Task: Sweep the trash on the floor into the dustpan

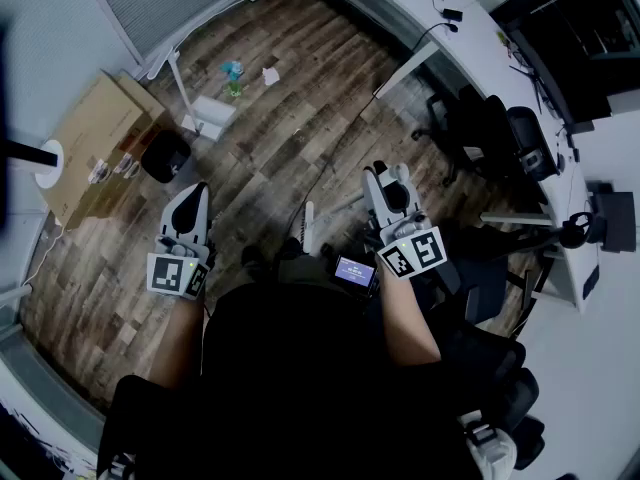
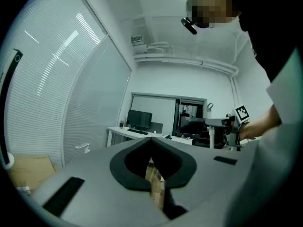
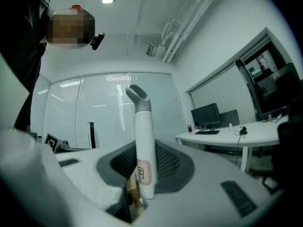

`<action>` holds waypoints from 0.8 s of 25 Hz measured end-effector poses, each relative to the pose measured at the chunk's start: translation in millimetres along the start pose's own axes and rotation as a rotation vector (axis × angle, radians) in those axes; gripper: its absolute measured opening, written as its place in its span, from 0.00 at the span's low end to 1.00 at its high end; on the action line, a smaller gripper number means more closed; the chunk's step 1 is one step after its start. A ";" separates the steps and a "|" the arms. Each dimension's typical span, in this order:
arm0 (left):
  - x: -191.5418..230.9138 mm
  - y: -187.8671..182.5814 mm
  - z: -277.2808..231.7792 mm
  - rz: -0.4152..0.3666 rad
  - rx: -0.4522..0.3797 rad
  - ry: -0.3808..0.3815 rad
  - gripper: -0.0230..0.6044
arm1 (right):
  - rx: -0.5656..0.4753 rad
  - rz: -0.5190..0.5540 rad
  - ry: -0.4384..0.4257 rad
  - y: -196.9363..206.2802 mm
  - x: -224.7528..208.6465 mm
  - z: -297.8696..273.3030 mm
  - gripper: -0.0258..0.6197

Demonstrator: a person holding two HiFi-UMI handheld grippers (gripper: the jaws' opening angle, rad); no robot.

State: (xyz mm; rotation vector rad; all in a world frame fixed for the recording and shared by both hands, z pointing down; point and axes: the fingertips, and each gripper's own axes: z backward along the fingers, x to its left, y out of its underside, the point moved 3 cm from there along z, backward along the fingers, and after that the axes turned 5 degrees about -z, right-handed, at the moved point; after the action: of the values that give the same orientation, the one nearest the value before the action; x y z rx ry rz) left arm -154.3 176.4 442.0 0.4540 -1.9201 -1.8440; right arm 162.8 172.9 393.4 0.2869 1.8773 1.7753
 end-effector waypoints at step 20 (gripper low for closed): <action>-49.0 -26.3 33.5 -0.005 -0.060 -0.002 0.03 | -0.018 0.047 -0.119 4.7 33.8 34.7 0.18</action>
State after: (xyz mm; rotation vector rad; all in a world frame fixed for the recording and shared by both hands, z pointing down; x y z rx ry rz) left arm -131.8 228.9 411.1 0.4379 -1.8612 -1.8996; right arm 151.4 220.1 390.4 0.4235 1.7844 1.7647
